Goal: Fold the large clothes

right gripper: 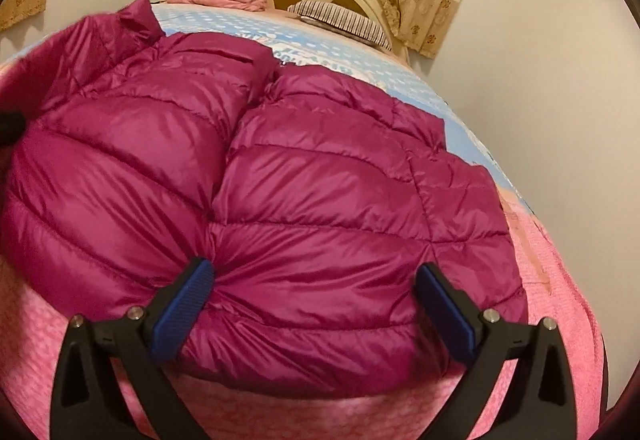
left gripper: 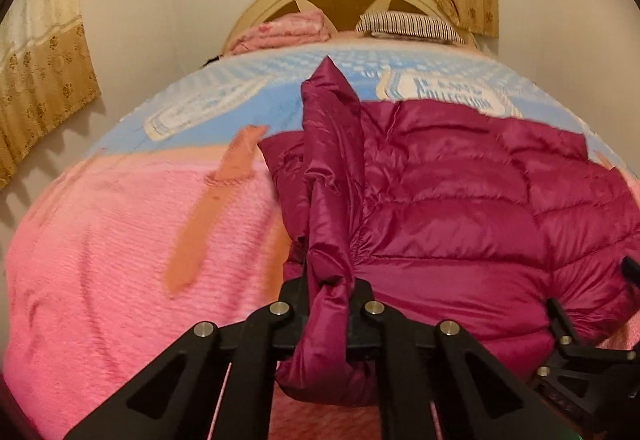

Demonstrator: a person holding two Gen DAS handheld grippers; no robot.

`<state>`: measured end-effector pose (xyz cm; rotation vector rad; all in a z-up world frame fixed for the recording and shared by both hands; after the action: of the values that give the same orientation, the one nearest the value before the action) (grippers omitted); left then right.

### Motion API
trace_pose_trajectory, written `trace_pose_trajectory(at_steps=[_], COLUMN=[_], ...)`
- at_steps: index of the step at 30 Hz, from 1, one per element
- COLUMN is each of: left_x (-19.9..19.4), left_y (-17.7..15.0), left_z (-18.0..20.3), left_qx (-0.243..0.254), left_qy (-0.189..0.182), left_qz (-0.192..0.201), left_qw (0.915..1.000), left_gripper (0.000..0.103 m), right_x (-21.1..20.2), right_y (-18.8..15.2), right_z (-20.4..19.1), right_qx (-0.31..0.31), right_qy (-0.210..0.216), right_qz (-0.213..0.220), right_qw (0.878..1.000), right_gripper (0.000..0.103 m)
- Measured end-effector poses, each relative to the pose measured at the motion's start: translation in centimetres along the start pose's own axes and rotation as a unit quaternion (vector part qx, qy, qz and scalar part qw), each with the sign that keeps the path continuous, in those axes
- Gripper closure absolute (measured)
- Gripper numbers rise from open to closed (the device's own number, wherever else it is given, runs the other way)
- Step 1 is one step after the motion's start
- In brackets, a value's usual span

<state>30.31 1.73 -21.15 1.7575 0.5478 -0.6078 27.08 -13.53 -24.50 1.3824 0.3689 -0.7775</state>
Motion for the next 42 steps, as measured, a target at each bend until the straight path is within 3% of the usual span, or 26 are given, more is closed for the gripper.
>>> trace_pose_trajectory(at_steps=[6,10,13,16,22,29,35,42], left_x=[-2.8,-3.6,-4.2,-4.9,-8.0,-9.7,-7.2,-3.1], left_y=[-0.3,-0.6,0.0,1.8,7.0,11.8,11.1,8.2], left_z=[-5.4,-9.5,-11.0,-10.3,-4.6,7.0,16.5,22.6], left_qx=[-0.016,-0.025,-0.018,-0.006,0.049,0.147,0.233,0.27], left_qy=[0.035,0.066,0.088,0.094,0.087,0.043,0.035,0.007], left_qz=[0.012,0.005,0.011,0.029,0.097,0.153,0.153,0.103], left_qw=[0.9992,0.9975,0.9959,0.9951,0.9902,0.9764,0.9599,0.9572], left_gripper=[0.097,0.097,0.098,0.098,0.098,0.098,0.098,0.098], right_x=[-1.7,-3.3,-5.1,-5.4,-2.1,0.0,1.0,2.3], right_y=[-0.2,0.3,1.6,2.9,3.2,3.4,2.4,-0.3], right_z=[-5.2,-8.4,-7.0,-3.2,6.9,15.8,21.6,24.1], right_qx=[-0.031,-0.053,-0.038,-0.017,0.042,0.088,0.115,0.143], right_qy=[0.042,0.106,0.116,0.106,0.033,-0.039,-0.079,-0.079], right_qz=[0.012,0.007,0.031,0.042,0.025,-0.006,-0.021,-0.043], right_qw=[0.999,0.993,0.992,0.993,0.998,0.995,0.99,0.986], right_gripper=[0.002,0.002,0.001,0.001,0.001,0.001,0.001,0.001])
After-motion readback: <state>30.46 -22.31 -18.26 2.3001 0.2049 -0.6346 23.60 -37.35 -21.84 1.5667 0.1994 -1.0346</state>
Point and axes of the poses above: each gripper's, at about its wrist camera, not at the fingertips, and x roughly the way its jaws point, z to its right, y to its top, the point moved 9 cm from there along x, roughly the way its jaws point, and after that the axes turned 12 degrees about x, right-handed, at the moved point
